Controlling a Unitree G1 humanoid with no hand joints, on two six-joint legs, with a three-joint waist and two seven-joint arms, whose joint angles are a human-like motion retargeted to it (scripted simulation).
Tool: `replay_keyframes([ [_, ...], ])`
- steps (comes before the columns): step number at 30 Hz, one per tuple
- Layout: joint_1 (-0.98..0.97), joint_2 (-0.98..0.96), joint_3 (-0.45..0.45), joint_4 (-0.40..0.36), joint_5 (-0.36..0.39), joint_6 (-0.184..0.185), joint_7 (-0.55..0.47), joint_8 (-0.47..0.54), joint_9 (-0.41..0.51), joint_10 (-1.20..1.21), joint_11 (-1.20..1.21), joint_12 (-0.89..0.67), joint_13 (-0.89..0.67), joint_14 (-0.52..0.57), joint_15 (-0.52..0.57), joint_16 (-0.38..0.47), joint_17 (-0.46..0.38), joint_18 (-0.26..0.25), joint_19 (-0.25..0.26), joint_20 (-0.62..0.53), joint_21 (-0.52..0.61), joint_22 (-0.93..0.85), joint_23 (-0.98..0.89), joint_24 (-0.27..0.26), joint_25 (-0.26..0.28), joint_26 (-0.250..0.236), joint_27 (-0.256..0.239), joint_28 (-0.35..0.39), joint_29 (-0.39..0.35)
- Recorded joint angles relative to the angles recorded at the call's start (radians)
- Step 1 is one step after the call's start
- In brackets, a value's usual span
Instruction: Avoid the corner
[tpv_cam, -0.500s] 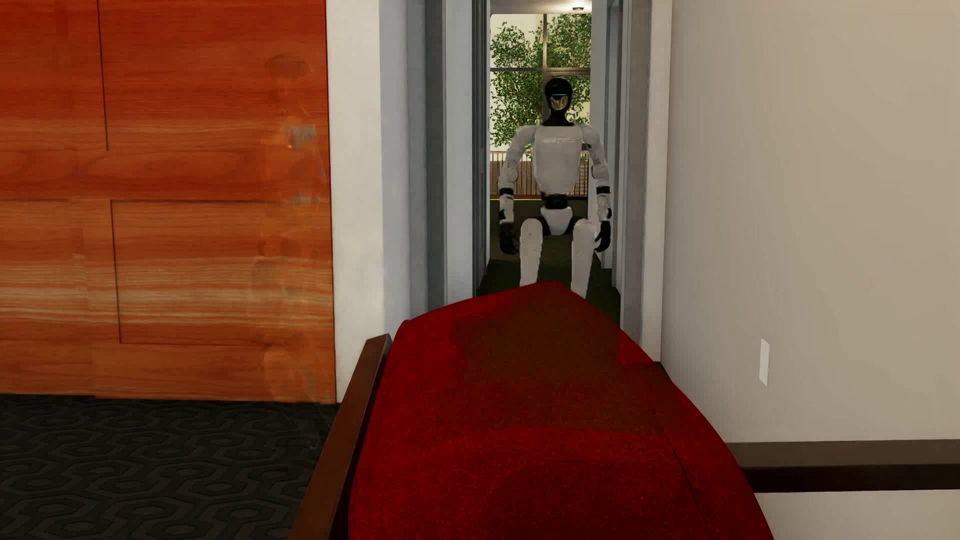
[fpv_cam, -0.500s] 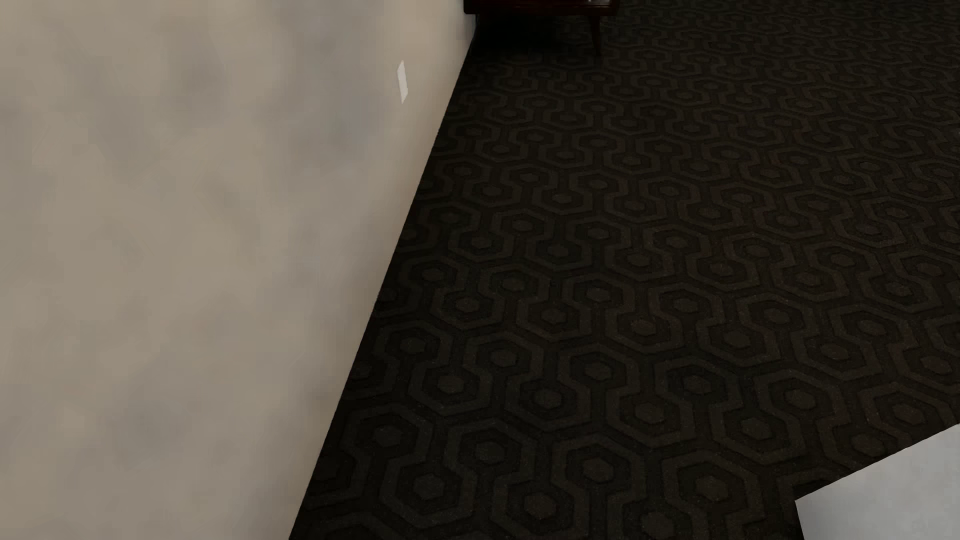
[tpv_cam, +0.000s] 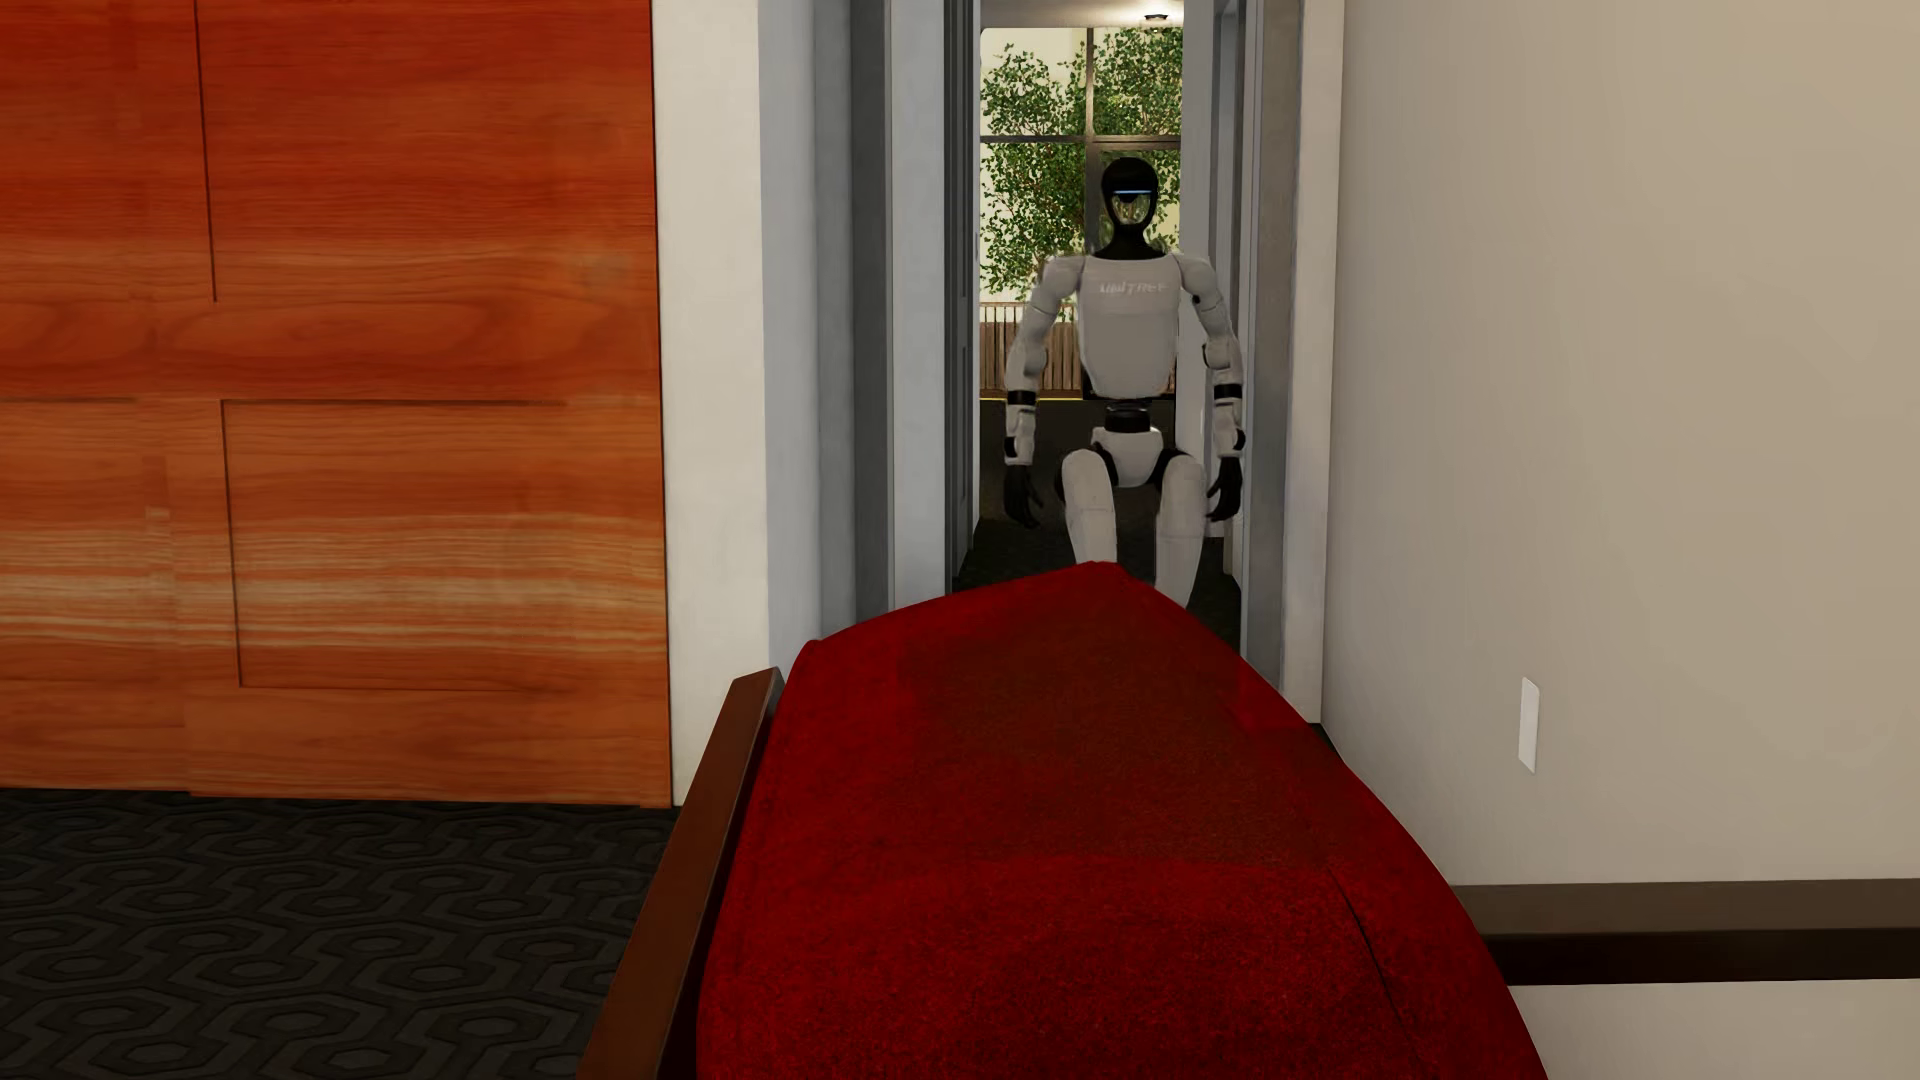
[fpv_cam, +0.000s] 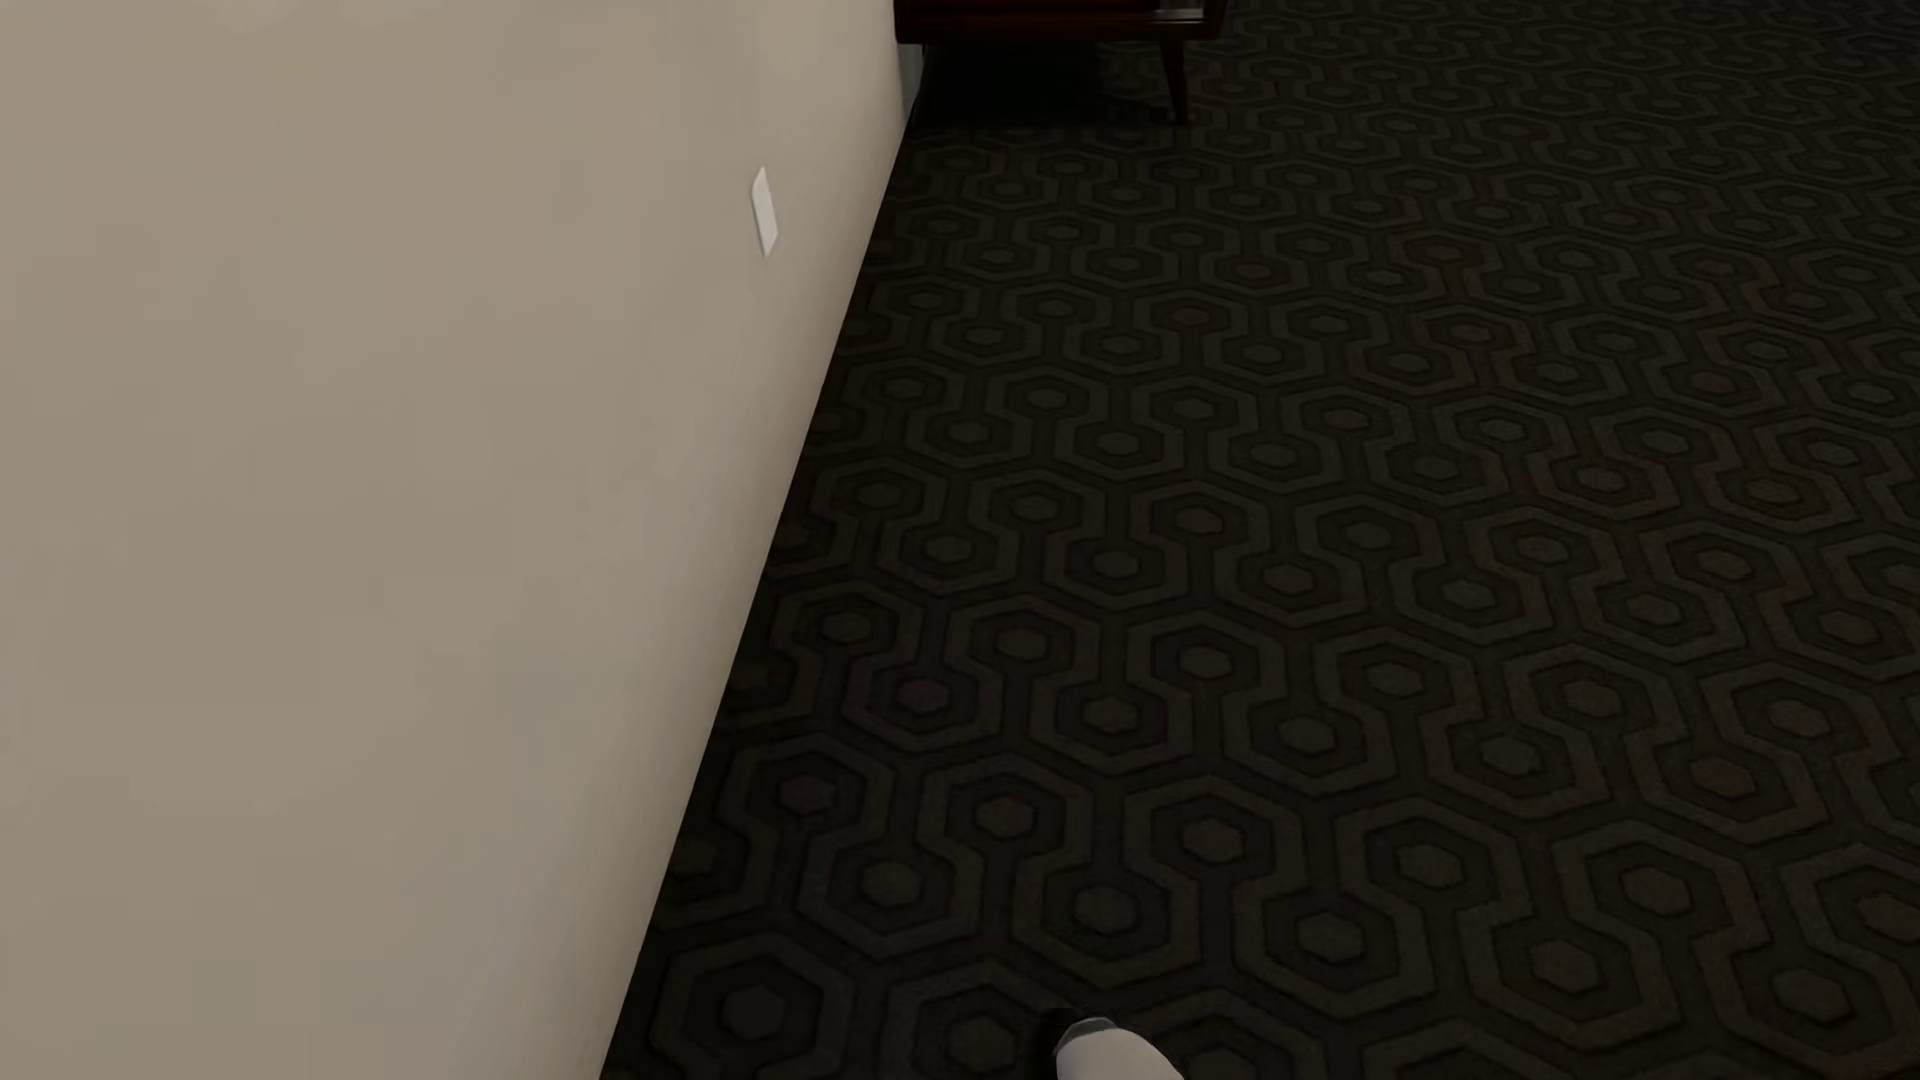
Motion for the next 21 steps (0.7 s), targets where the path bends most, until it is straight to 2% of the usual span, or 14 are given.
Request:
replay_keyframes([
  [1,0.013,0.044,-0.002,0.004,-0.007,-0.006,0.0,0.0,-0.016,0.0,-0.055,0.004,0.012,0.008,-0.009,-0.009,0.002,0.0,0.0,-0.002,0.0,-0.015,0.008,0.0,0.0,0.0,0.0,0.0,0.0],
  [3,0.044,0.085,0.026,0.027,-0.002,-0.004,0.0,0.0,-0.043,0.007,-0.06,0.026,0.027,0.052,0.065,-0.035,0.006,0.0,0.0,0.014,0.019,-0.034,0.039,0.0,0.0,0.0,0.0,0.0,0.0],
  [4,0.053,0.074,0.059,0.041,0.022,0.01,0.0,0.0,-0.047,0.032,-0.019,0.04,0.022,0.108,0.089,-0.053,0.008,0.0,0.0,0.028,0.033,-0.03,0.064,0.0,0.0,0.0,0.0,0.0,0.0],
  [6,0.008,0.093,0.099,0.072,0.067,0.039,0.0,0.0,-0.04,0.167,0.049,0.066,-0.018,0.257,0.049,-0.082,0.003,0.0,0.0,0.03,0.071,0.003,0.092,0.0,0.0,0.0,0.0,0.0,0.0],
  [7,-0.084,0.108,0.077,0.1,0.104,0.068,0.0,0.0,-0.053,0.3,0.049,0.089,-0.026,0.289,0.001,-0.099,-0.006,0.0,0.0,0.064,-0.054,0.006,0.048,0.0,0.0,0.0,0.0,0.0,0.0],
  [9,-0.238,0.206,0.041,0.117,0.139,0.075,0.0,0.0,-0.034,0.591,0.031,0.082,-0.051,0.254,-0.079,-0.062,-0.024,0.0,0.0,0.009,-0.098,-0.028,-0.108,0.0,0.0,0.0,0.0,0.0,0.0],
  [10,-0.292,0.264,0.058,0.13,0.155,0.066,0.0,0.0,-0.026,0.688,0.016,0.067,-0.059,0.246,-0.097,-0.039,-0.029,0.0,0.0,-0.003,-0.115,-0.041,-0.194,0.0,0.0,0.0,0.0,0.0,0.0],
  [12,-0.391,0.343,0.129,0.148,0.176,0.033,0.0,0.0,-0.028,0.754,0.008,0.046,-0.08,0.313,-0.114,-0.006,-0.027,0.0,0.0,0.051,-0.154,-0.036,-0.322,0.0,0.0,0.0,0.0,0.0,0.0],
  [15,-0.527,0.441,0.183,0.133,0.19,-0.009,0.0,0.0,-0.014,0.58,0.005,0.028,-0.127,0.527,-0.148,0.027,-0.018,0.0,0.0,0.192,-0.175,-0.015,-0.434,0.0,0.0,0.0,0.0,0.0,0.0],
  [16,-0.557,0.476,0.189,0.123,0.19,-0.017,0.0,0.0,-0.008,0.481,0.001,0.021,-0.134,0.553,-0.162,0.038,-0.018,0.0,0.0,0.209,-0.173,-0.012,-0.461,0.0,0.0,0.0,0.0,0.0,0.0],
  [18,-0.59,0.544,0.207,0.107,0.178,-0.025,0.0,0.0,-0.002,0.276,-0.008,0.009,-0.129,0.491,-0.19,0.054,-0.026,0.0,0.0,0.196,-0.157,-0.009,-0.489,0.0,0.0,0.0,0.0,0.0,0.0],
  [21,-0.561,0.624,0.252,0.092,0.147,-0.036,0.0,0.0,-0.003,0.011,-0.011,0.022,-0.104,0.269,-0.228,0.05,-0.027,0.0,0.0,0.173,-0.113,-0.011,-0.385,0.0,0.0,0.0,0.0,0.0,0.0],
])
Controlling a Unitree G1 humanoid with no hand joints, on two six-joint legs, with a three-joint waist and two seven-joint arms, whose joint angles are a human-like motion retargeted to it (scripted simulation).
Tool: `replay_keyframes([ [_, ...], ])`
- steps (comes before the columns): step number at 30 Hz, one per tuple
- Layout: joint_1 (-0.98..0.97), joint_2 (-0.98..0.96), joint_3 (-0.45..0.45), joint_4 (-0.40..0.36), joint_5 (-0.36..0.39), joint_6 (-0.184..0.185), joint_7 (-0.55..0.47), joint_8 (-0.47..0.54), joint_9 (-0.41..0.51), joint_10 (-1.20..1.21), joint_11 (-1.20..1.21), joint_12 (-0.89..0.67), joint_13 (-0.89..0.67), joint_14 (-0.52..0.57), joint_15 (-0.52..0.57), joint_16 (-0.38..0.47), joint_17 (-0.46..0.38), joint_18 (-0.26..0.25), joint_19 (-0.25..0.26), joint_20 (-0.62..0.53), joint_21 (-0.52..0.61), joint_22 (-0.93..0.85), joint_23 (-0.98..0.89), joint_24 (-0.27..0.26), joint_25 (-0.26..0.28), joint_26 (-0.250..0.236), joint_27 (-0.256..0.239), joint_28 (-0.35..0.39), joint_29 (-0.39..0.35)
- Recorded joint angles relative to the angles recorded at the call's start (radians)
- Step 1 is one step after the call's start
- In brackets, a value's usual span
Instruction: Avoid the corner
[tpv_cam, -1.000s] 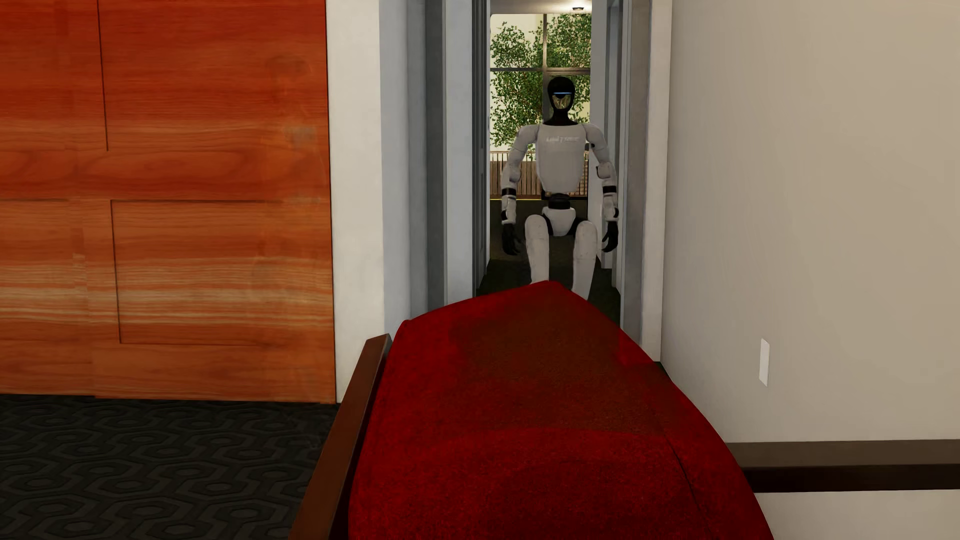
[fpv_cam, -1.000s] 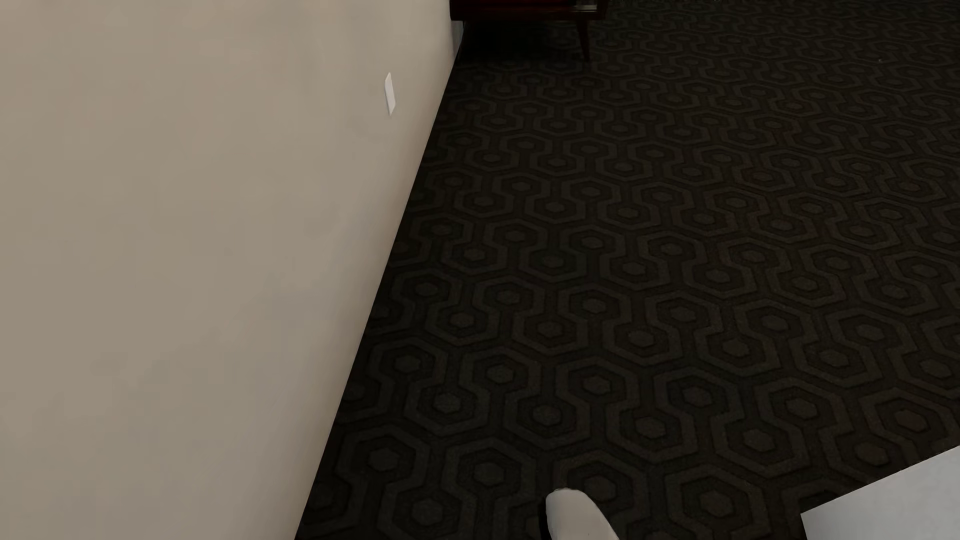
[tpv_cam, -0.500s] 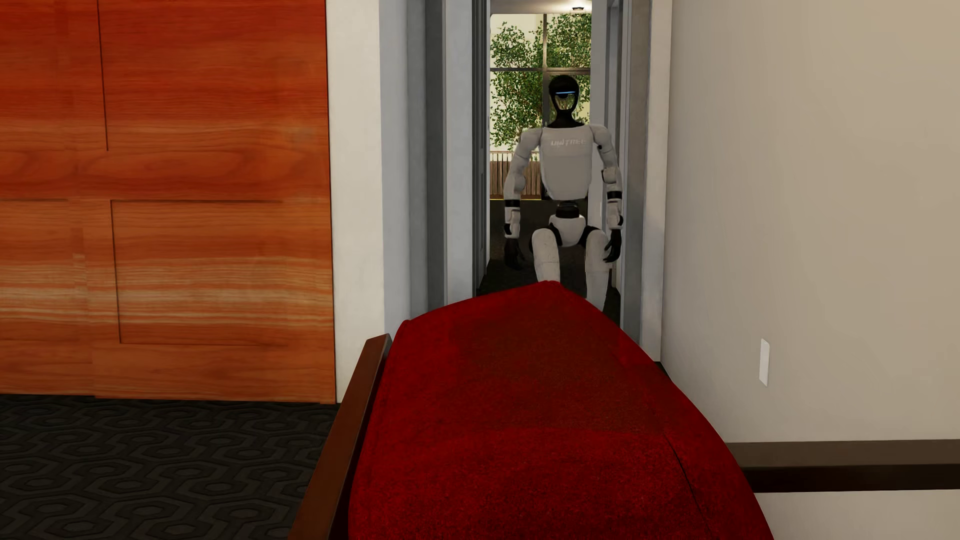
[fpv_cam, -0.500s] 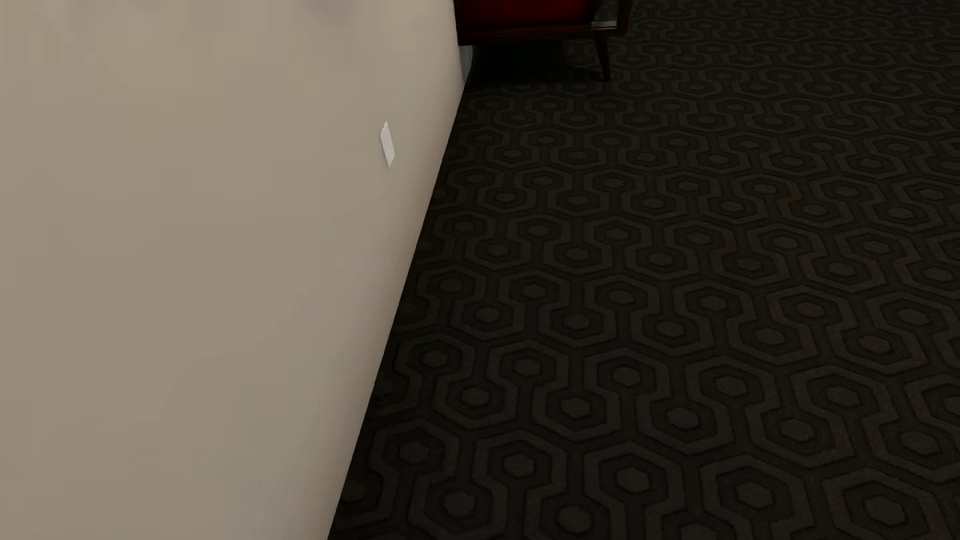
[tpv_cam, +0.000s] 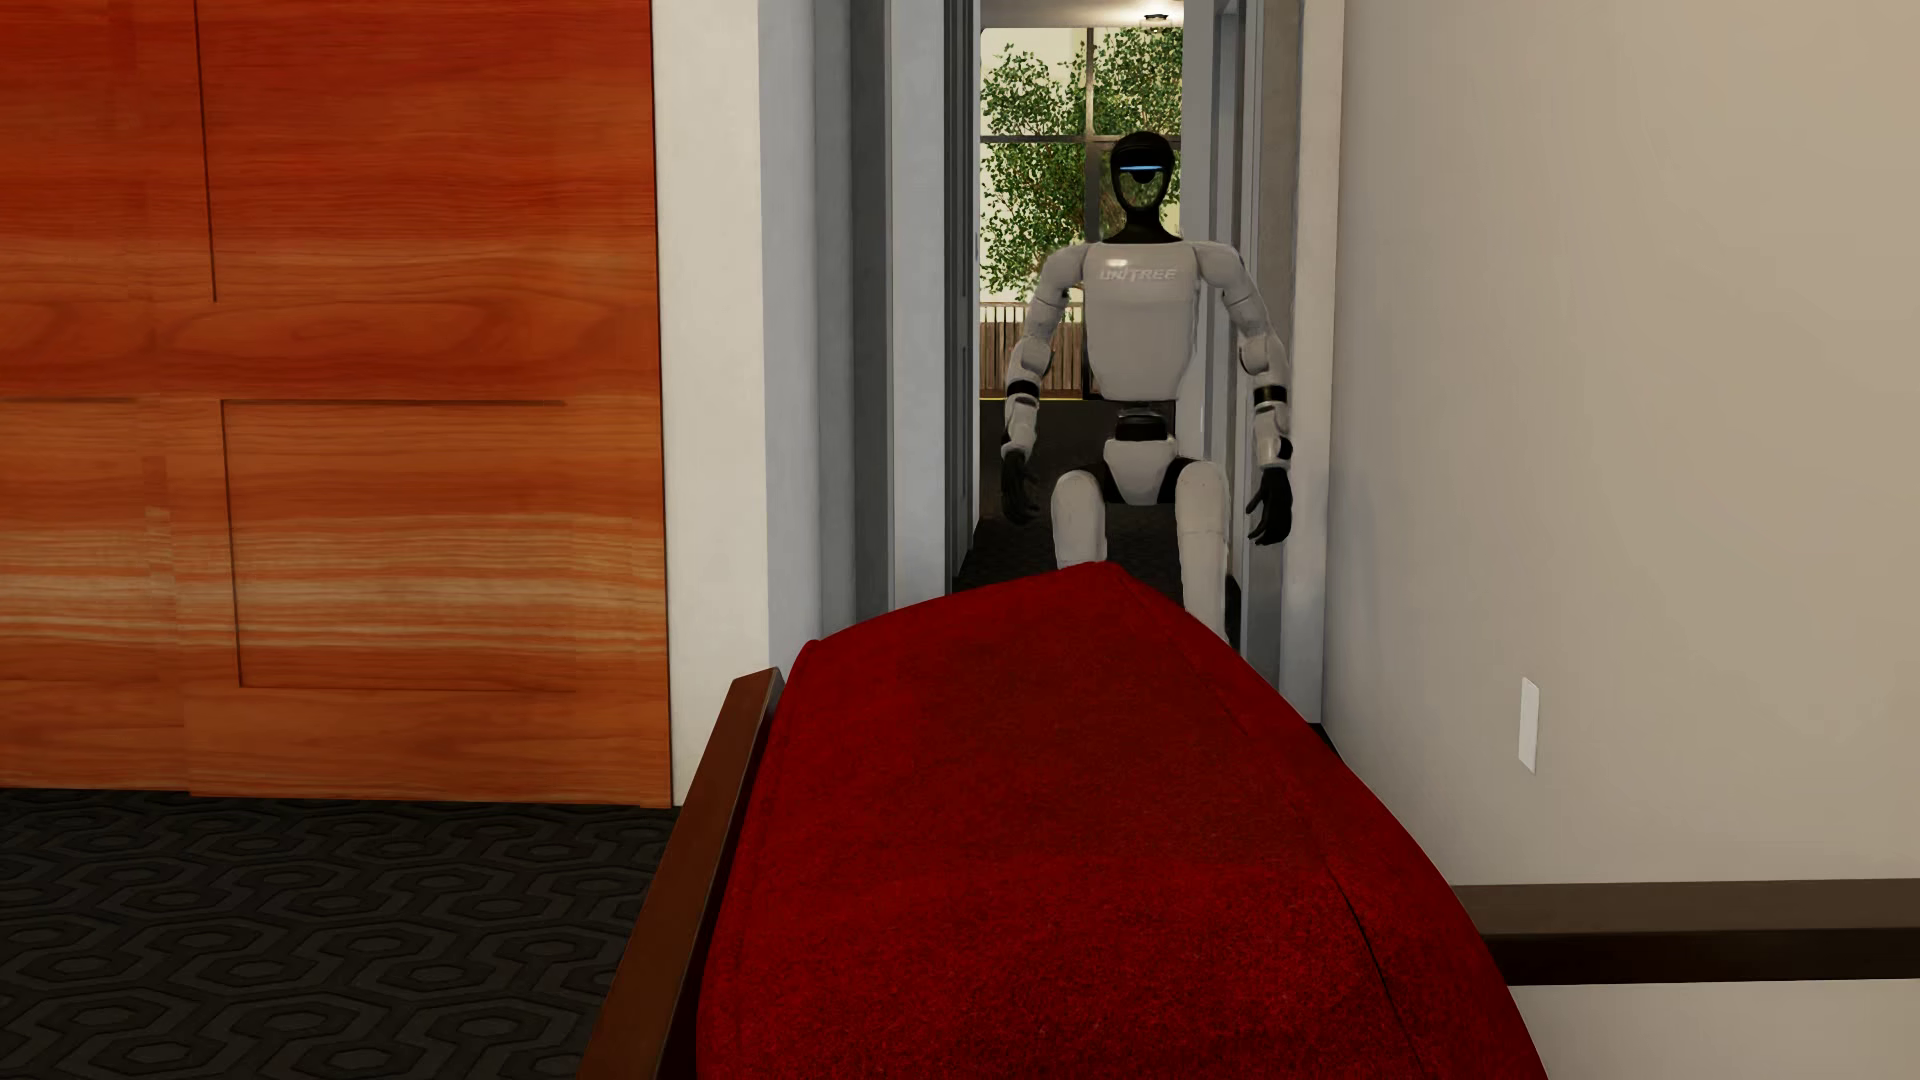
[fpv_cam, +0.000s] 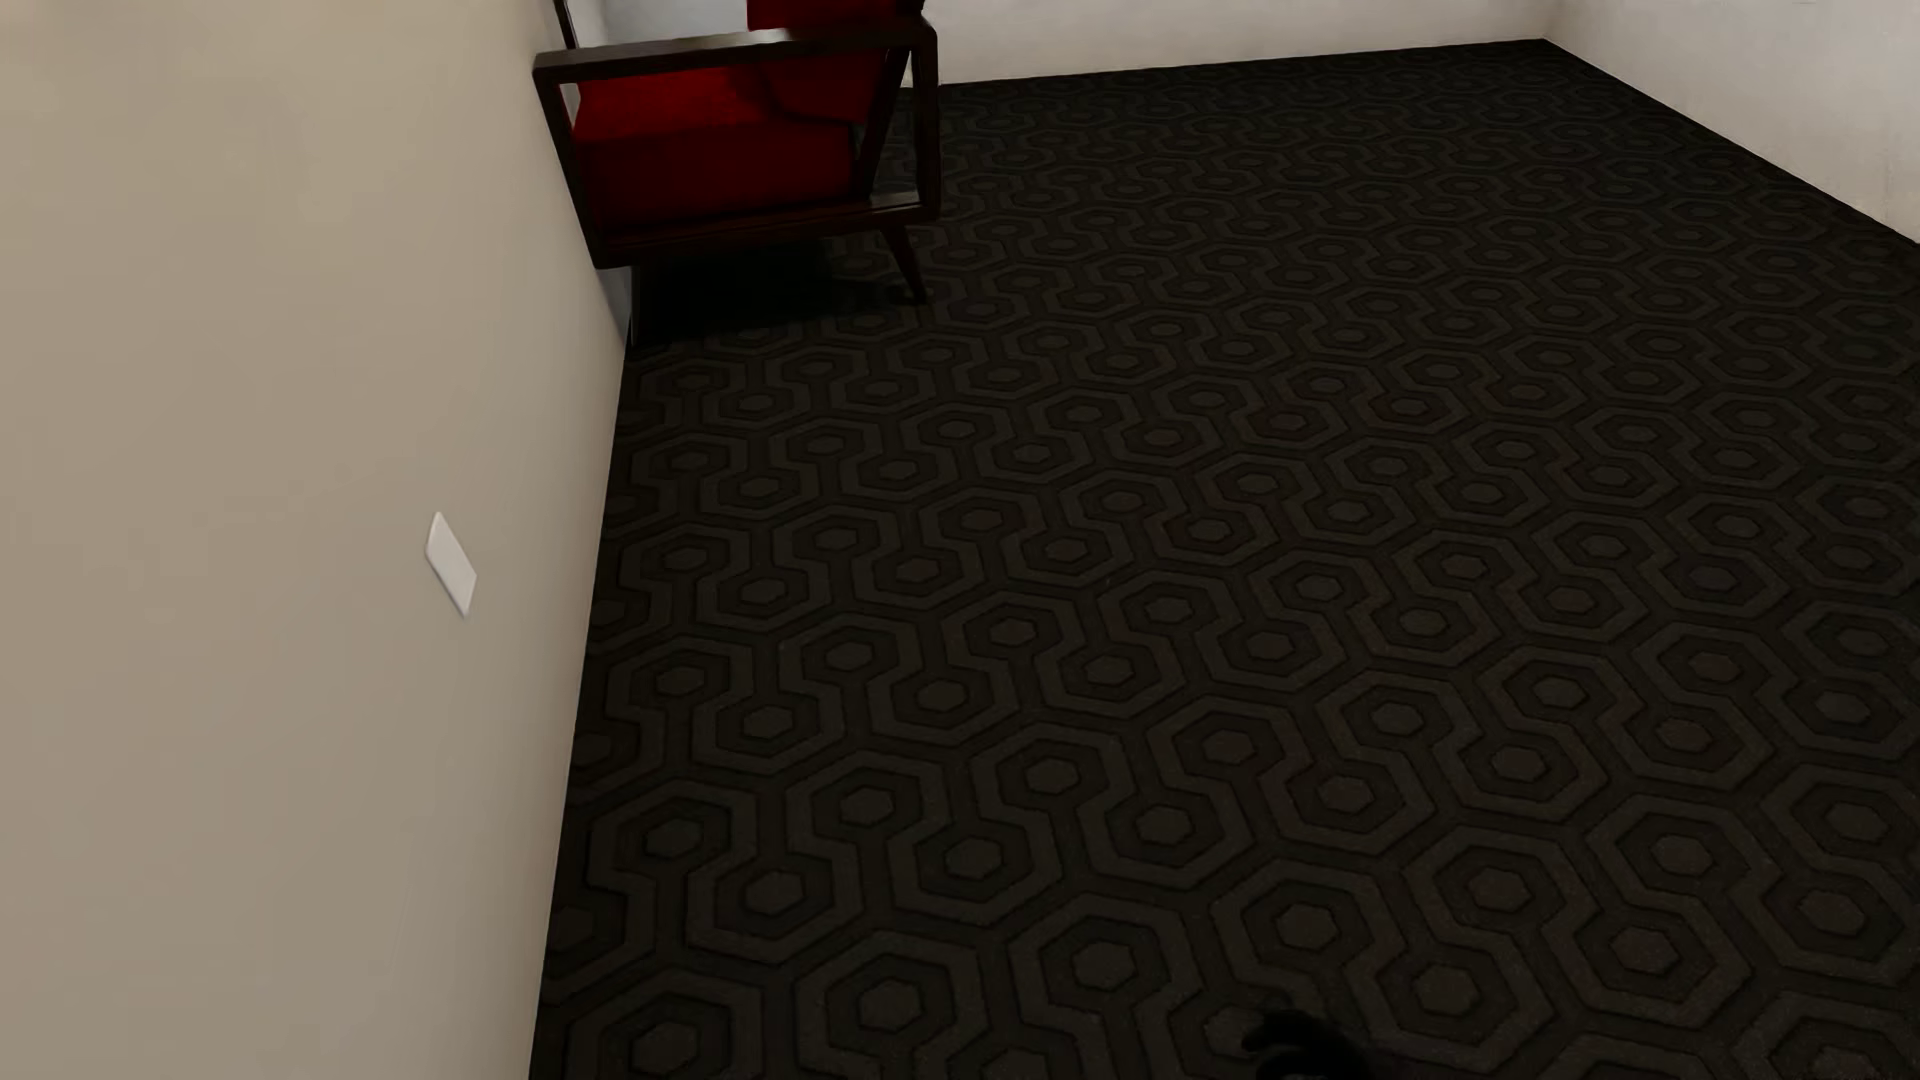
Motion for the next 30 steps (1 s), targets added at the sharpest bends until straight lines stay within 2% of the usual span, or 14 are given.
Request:
replay_keyframes([
  [2,0.031,0.033,0.03,-0.007,-0.024,-0.006,0.0,0.0,-0.008,-0.064,0.013,0.029,0.022,-0.082,-0.02,-0.022,0.01,0.0,0.0,0.001,0.024,0.003,0.157,0.0,0.0,0.0,0.0,0.0,0.0],
  [5,0.033,0.052,0.023,-0.039,-0.059,-0.003,0.0,0.0,-0.035,0.024,0.046,0.071,0.075,-0.006,0.036,-0.071,0.017,0.0,0.0,-0.039,0.029,0.049,0.398,0.0,0.0,0.0,0.0,0.0,0.0],
  [7,0.041,0.011,-0.026,-0.061,-0.081,-0.012,0.0,0.0,-0.049,0.069,0.132,0.079,0.123,0.017,0.229,-0.102,0.018,0.0,0.0,-0.109,0.007,0.106,0.498,0.0,0.0,0.0,0.0,0.0,0.0],
  [8,0.069,-0.053,-0.042,-0.068,-0.095,-0.018,0.0,0.0,-0.056,0.054,0.231,0.082,0.144,0.005,0.356,-0.11,0.016,0.0,0.0,-0.144,0.006,0.12,0.519,0.0,0.0,0.0,0.0,0.0,0.0],
  [9,0.106,-0.143,-0.054,-0.075,-0.111,-0.027,0.0,0.0,-0.06,0.026,0.377,0.089,0.159,-0.008,0.425,-0.111,0.011,0.0,0.0,-0.163,0.015,0.114,0.519,0.0,0.0,0.0,0.0,0.0,0.0],
  [10,0.143,-0.242,-0.07,-0.079,-0.125,-0.037,0.0,0.0,-0.059,0.001,0.554,0.099,0.165,-0.021,0.391,-0.104,0.006,0.0,0.0,-0.168,0.024,0.091,0.502,0.0,0.0,0.0,0.0,0.0,0.0],
  [12,0.21,-0.404,-0.123,-0.081,-0.139,-0.042,0.0,0.0,-0.04,-0.023,0.894,0.111,0.161,-0.045,0.146,-0.075,0.001,0.0,0.0,-0.165,0.028,0.045,0.441,0.0,0.0,0.0,0.0,0.0,0.0],
  [13,0.244,-0.466,-0.154,-0.075,-0.142,-0.035,0.0,0.0,-0.029,-0.033,1.071,0.104,0.153,-0.059,0.06,-0.058,0.004,0.0,0.0,-0.168,0.021,0.045,0.41,0.0,0.0,0.0,0.0,0.0,0.0],
  [16,0.341,-0.602,-0.225,-0.051,-0.137,-0.004,0.0,0.0,-0.011,-0.052,0.903,0.059,0.131,-0.116,0.008,-0.015,0.025,0.0,0.0,-0.17,-0.024,0.113,0.33,0.0,0.0,0.0,0.0,0.0,0.0],
  [19,0.403,-0.677,-0.254,-0.042,-0.144,0.029,0.0,0.0,-0.008,-0.049,1.021,0.03,0.113,-0.164,0.014,0.029,0.039,0.0,0.0,-0.112,-0.035,0.146,0.266,0.0,0.0,0.0,0.0,0.0,0.0],
  [24,0.522,-0.632,-0.25,-0.065,-0.16,0.063,0.0,0.0,-0.004,-0.052,0.285,-0.026,0.09,-0.292,0.168,0.068,0.032,0.0,0.0,-0.034,-0.019,0.139,0.277,0.0,0.0,0.0,0.0,0.0,0.0],
  [26,0.547,-0.593,-0.254,-0.077,-0.163,0.07,0.0,0.0,-0.017,-0.048,0.039,-0.047,0.083,-0.324,0.184,0.063,0.022,0.0,0.0,-0.016,-0.01,0.127,0.315,0.0,0.0,0.0,0.0,0.0,0.0],
  [28,0.567,-0.565,-0.263,-0.074,-0.17,0.08,0.0,0.0,-0.033,-0.041,-0.045,-0.057,0.08,-0.323,0.185,0.047,0.015,0.0,0.0,-0.002,0.001,0.099,0.378,0.0,0.0,0.0,0.0,0.0,0.0],
  [30,0.604,-0.543,-0.252,-0.049,-0.152,0.106,0.0,0.0,-0.033,-0.031,-0.001,-0.048,0.079,-0.235,0.259,0.011,0.006,0.0,0.0,0.019,0.031,0.057,0.451,0.0,0.0,0.0,0.0,0.0,0.0],
])
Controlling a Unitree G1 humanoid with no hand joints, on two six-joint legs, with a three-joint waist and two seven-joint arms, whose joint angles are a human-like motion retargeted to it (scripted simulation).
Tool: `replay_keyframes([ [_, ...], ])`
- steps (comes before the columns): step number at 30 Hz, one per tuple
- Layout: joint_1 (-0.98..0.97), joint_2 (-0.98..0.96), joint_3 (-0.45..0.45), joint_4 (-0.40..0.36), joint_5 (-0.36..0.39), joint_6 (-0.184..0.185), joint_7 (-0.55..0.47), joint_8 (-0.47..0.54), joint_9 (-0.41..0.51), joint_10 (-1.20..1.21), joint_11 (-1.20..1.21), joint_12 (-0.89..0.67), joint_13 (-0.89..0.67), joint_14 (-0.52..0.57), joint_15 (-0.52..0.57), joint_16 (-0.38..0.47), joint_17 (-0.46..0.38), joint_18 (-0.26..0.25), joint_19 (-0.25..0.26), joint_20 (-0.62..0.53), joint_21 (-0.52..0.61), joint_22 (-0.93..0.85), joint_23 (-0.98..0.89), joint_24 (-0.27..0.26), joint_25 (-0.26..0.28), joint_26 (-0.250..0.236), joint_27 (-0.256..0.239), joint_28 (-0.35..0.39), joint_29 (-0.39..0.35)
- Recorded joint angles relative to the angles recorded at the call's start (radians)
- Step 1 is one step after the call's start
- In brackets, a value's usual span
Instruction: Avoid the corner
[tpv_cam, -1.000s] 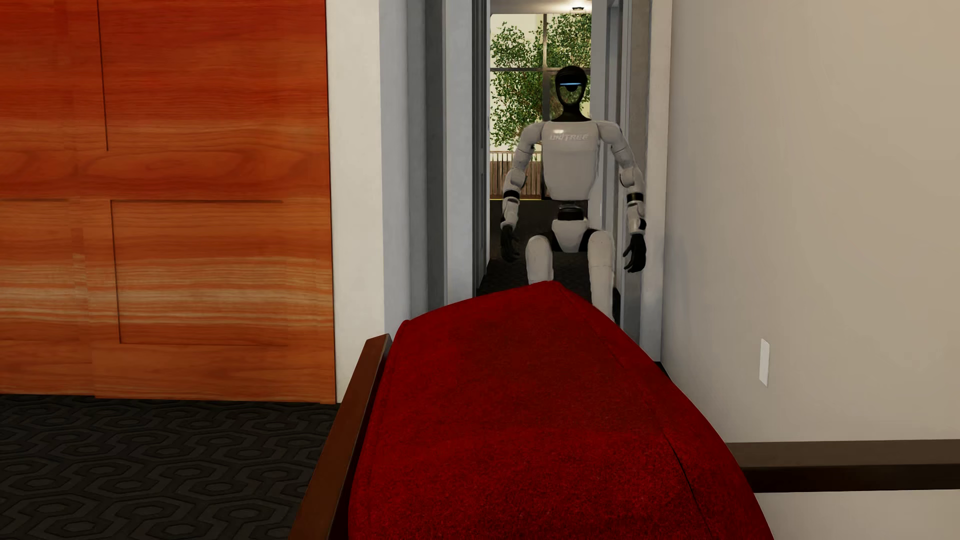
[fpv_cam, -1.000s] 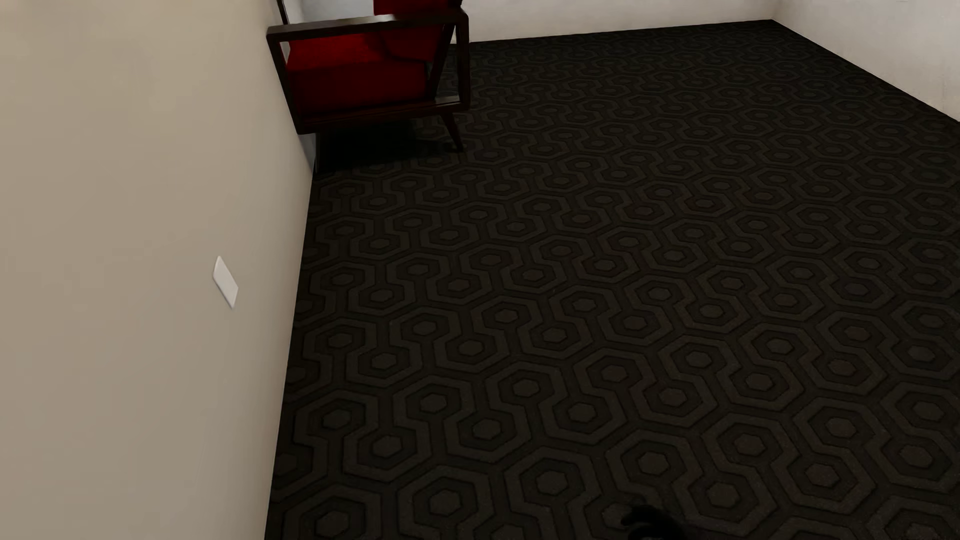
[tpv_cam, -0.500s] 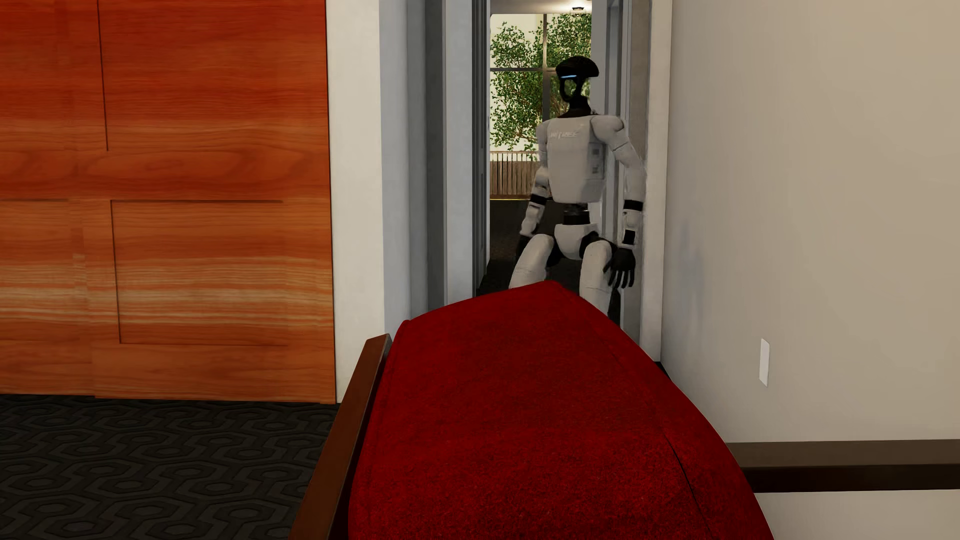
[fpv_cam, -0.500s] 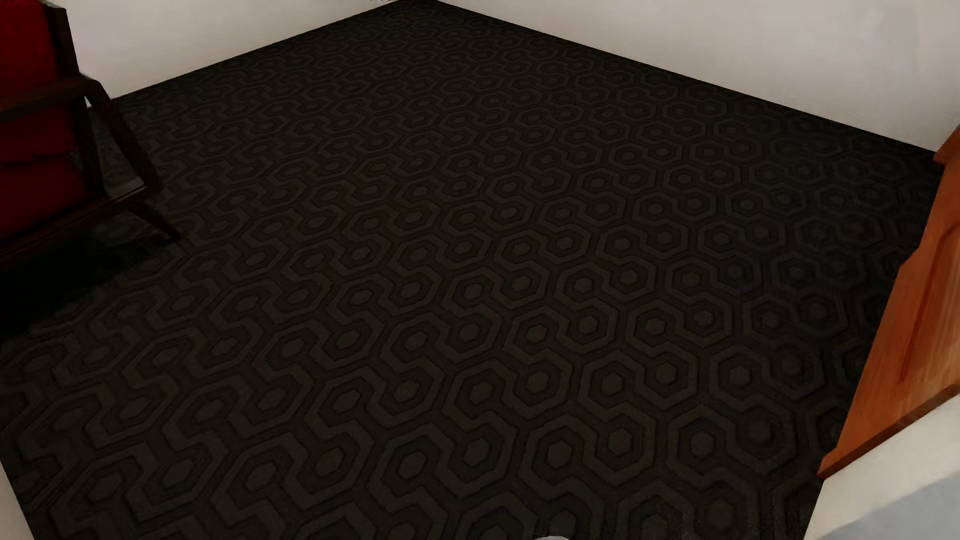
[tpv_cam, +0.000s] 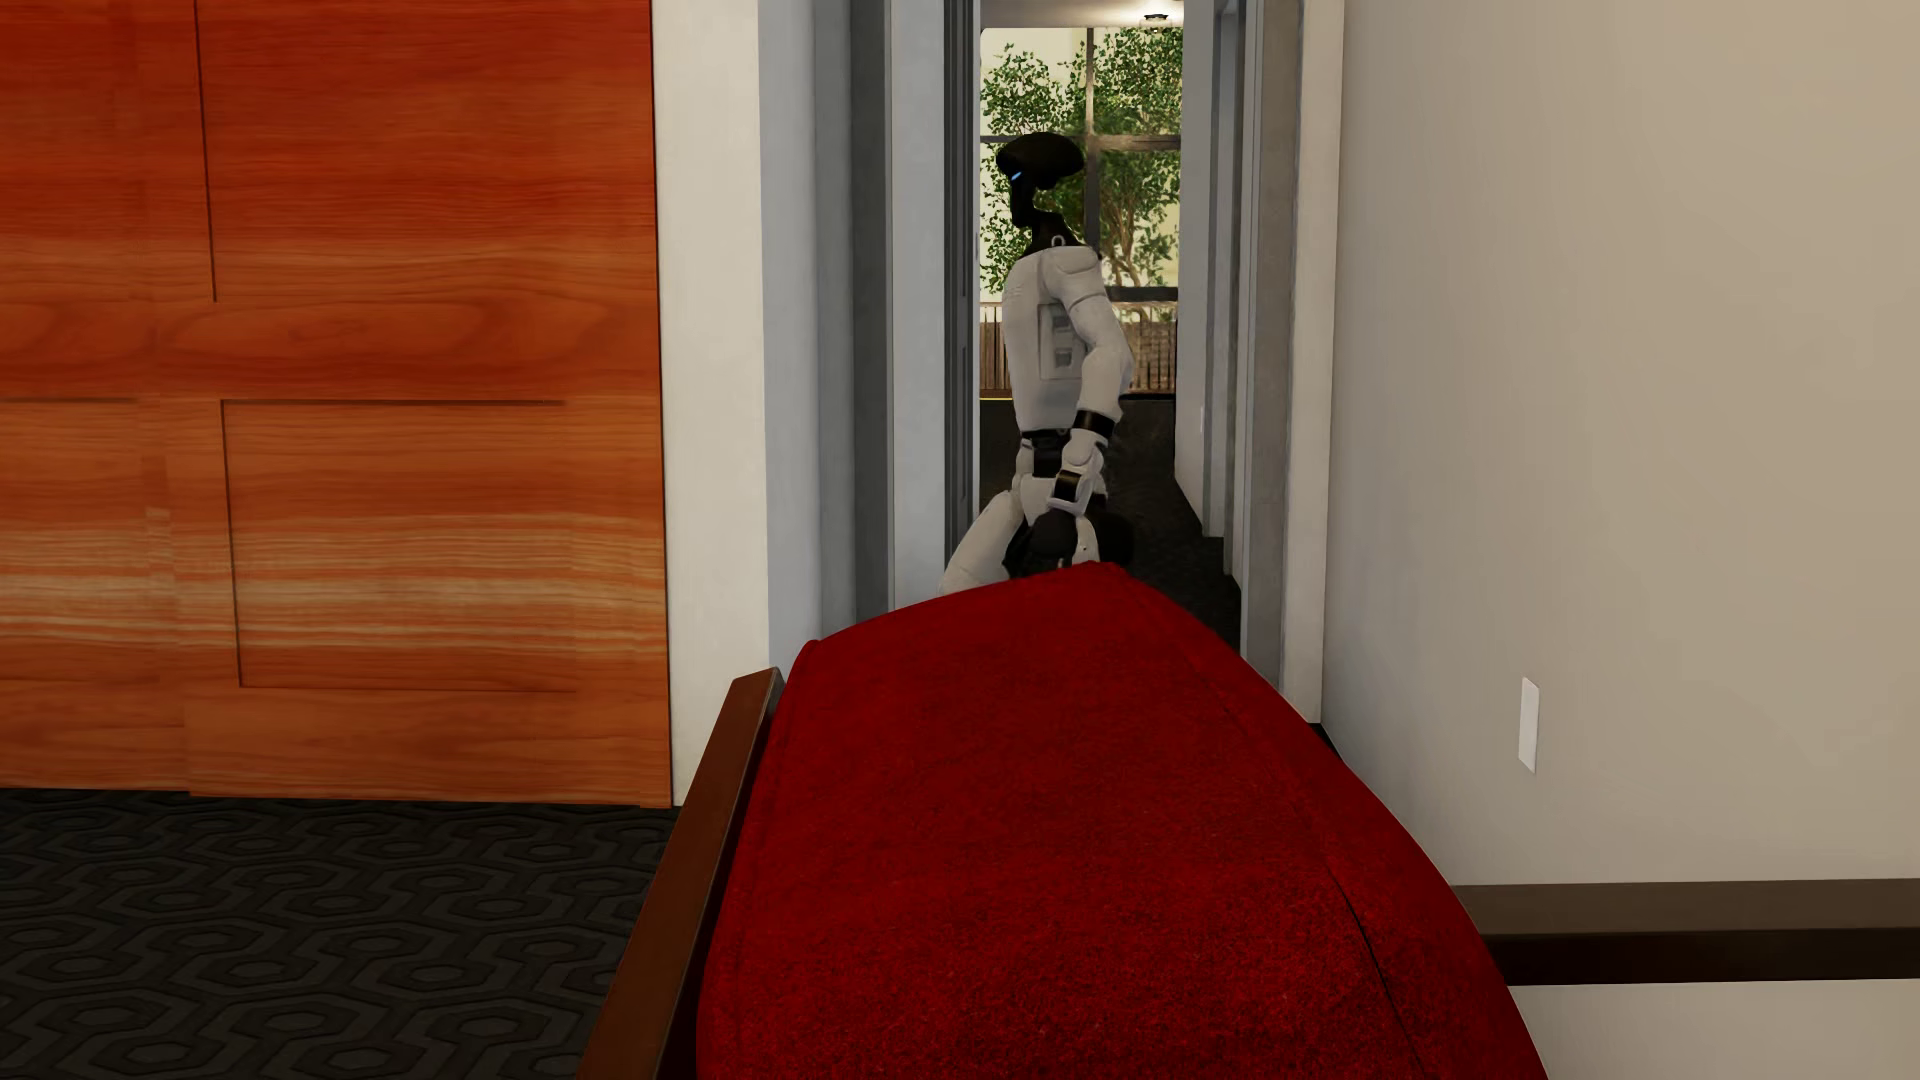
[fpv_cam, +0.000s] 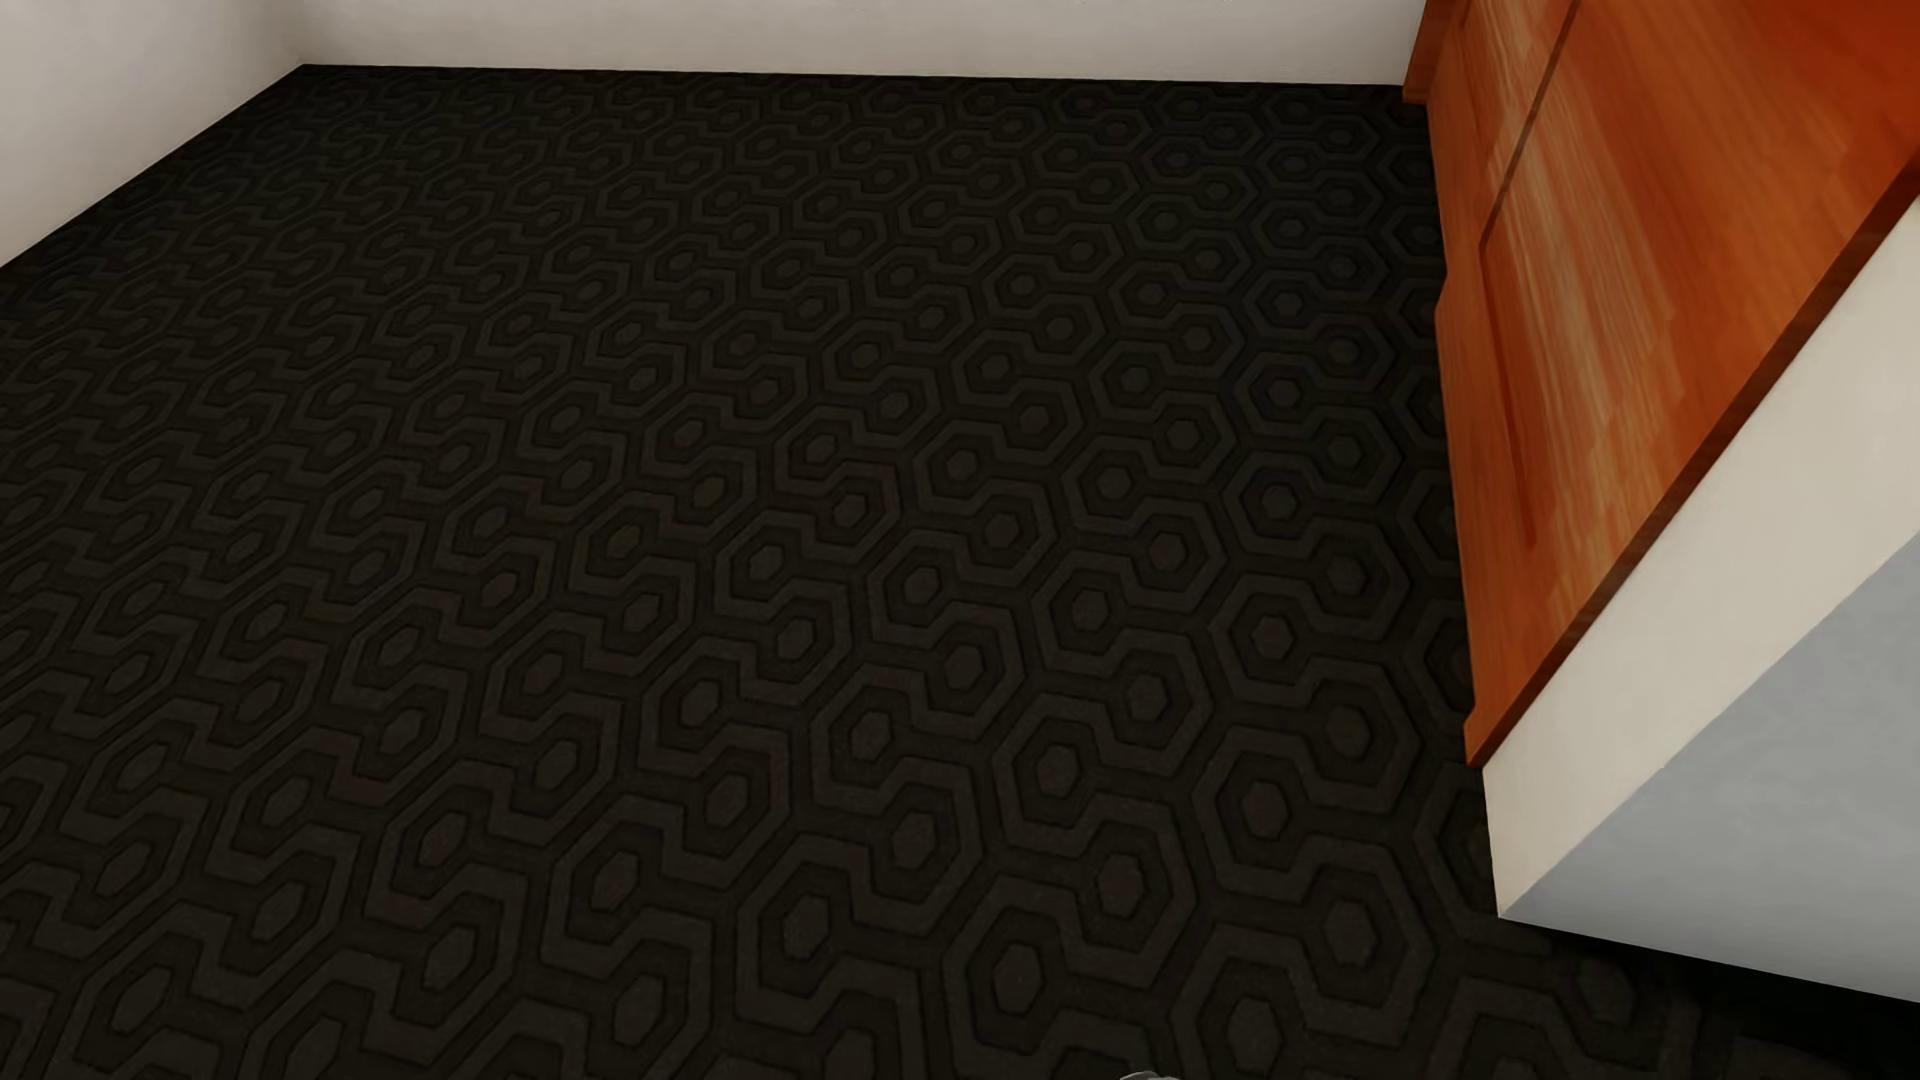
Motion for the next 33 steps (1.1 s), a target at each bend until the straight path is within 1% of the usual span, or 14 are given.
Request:
replay_keyframes([
  [2,-0.002,0.033,0.028,0.03,0.045,0.034,0.0,0.0,-0.002,0.057,0.036,0.032,-0.007,0.281,-0.002,-0.053,-0.012,0.0,0.0,0.009,0.023,-0.038,0.049,0.0,0.0,0.0,0.0,0.0,0.0],
  [4,-0.083,0.102,0.044,0.061,0.068,0.034,0.0,0.0,-0.02,0.224,0.021,0.064,-0.011,0.583,-0.045,-0.078,-0.021,0.0,0.0,-0.036,0.005,-0.087,0.025,0.0,0.0,0.0,0.0,0.0,0.0],
  [5,-0.142,0.141,0.049,0.075,0.072,0.026,0.0,0.0,-0.027,0.336,0.013,0.073,-0.01,0.626,-0.068,-0.076,-0.026,0.0,0.0,-0.062,-0.007,-0.119,-0.017,0.0,0.0,0.0,0.0,0.0,0.0],
  [8,-0.297,0.26,0.079,0.094,0.091,-0.001,0.0,0.0,0.003,0.621,0.012,0.057,-0.034,0.452,-0.132,-0.058,-0.039,0.0,0.0,-0.071,-0.038,-0.148,-0.155,0.0,0.0,0.0,0.0,0.0,0.0],
  [10,-0.39,0.328,0.129,0.075,0.099,-0.03,0.0,0.0,0.027,0.646,0.004,0.031,-0.071,0.473,-0.157,-0.044,-0.041,0.0,0.0,-0.058,-0.059,-0.129,-0.191,0.0,0.0,0.0,0.0,0.0,0.0],
  [12,-0.473,0.389,0.198,0.043,0.1,-0.057,0.0,0.0,0.04,0.559,-0.006,0.021,-0.103,0.585,-0.18,-0.025,-0.047,0.0,0.0,-0.055,-0.065,-0.131,-0.206,0.0,0.0,0.0,0.0,0.0,0.0],
  [13,-0.513,0.413,0.231,0.031,0.101,-0.067,0.0,0.0,0.044,0.503,-0.007,0.024,-0.113,0.59,-0.196,-0.014,-0.051,0.0,0.0,-0.055,-0.066,-0.141,-0.215,0.0,0.0,0.0,0.0,0.0,0.0],
  [19,-0.612,0.573,0.343,0.027,0.093,-0.1,0.0,0.0,0.057,0.056,-0.004,0.074,-0.112,0.346,-0.33,-0.014,-0.049,0.0,0.0,-0.045,-0.044,-0.063,-0.195,0.0,0.0,0.0,0.0,0.0,0.0],
  [23,-0.629,0.644,0.363,0.051,0.09,-0.095,0.0,0.0,0.022,-0.086,0.013,0.142,-0.055,0.153,-0.433,-0.044,-0.025,0.0,0.0,-0.065,0.009,0.015,-0.126,0.0,0.0,0.0,0.0,0.0,0.0],
  [24,-0.629,0.673,0.37,0.047,0.082,-0.092,0.0,0.0,0.012,-0.086,0.008,0.16,-0.032,0.165,-0.457,-0.054,-0.02,0.0,0.0,-0.073,0.023,0.03,-0.102,0.0,0.0,0.0,0.0,0.0,0.0],
  [26,-0.657,0.725,0.379,0.037,0.055,-0.085,0.0,0.0,-0.024,-0.047,-0.011,0.196,0.018,0.358,-0.489,-0.072,-0.012,0.0,0.0,-0.088,0.05,0.046,-0.055,0.0,0.0,0.0,0.0,0.0,0.0],
  [27,-0.697,0.748,0.37,0.024,0.036,-0.089,0.0,0.0,-0.039,0.01,-0.02,0.205,0.041,0.473,-0.482,-0.08,-0.004,0.0,0.0,-0.095,0.053,0.052,-0.033,0.0,0.0,0.0,0.0,0.0,0.0],
  [29,-0.752,0.794,0.347,-0.015,-0.008,-0.113,0.0,0.0,-0.037,0.152,-0.018,0.2,0.081,0.521,-0.376,-0.086,0.022,0.0,0.0,-0.094,0.027,0.058,0.005,0.0,0.0,0.0,0.0,0.0,0.0],
  [33,-0.683,0.657,0.359,-0.034,-0.066,-0.109,0.0,0.0,-0.051,0.173,0.181,0.156,0.071,0.422,0.168,-0.073,0.028,0.0,0.0,-0.03,0.04,-0.012,0.023,0.0,0.0,0.0,0.0,0.0,0.0],
])
